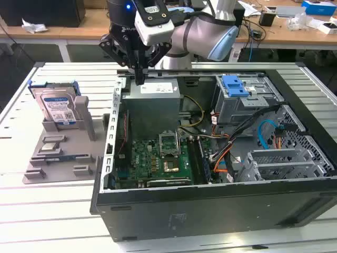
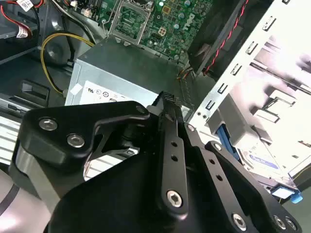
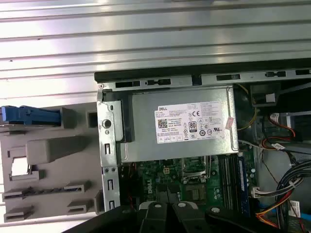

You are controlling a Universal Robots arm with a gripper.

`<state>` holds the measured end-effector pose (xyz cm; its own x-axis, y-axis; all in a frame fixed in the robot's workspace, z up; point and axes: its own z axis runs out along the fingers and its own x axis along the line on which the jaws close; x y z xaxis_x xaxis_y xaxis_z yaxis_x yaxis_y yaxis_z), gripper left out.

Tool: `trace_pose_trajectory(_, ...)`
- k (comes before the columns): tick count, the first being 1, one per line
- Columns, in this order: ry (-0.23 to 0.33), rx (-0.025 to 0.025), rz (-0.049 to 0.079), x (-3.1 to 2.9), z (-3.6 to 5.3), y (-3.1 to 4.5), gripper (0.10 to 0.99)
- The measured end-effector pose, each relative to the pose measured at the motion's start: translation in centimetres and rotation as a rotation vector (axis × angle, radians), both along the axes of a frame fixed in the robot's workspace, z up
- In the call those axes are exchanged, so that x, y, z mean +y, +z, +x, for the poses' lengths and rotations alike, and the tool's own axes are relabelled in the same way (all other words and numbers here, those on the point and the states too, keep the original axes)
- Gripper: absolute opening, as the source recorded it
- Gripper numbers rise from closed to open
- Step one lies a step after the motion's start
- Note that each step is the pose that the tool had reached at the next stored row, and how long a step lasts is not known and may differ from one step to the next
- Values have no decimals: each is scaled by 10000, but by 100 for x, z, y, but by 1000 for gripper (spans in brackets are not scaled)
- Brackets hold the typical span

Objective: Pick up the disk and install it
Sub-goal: 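Reach for the disk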

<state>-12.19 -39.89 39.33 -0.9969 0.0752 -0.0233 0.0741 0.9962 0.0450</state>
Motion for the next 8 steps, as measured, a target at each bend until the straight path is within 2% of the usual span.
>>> trace_pose_trajectory(2,-3,0,1,1,-11,0,106)
trace_pose_trajectory(8,1,0,0,0,-158,0,106)
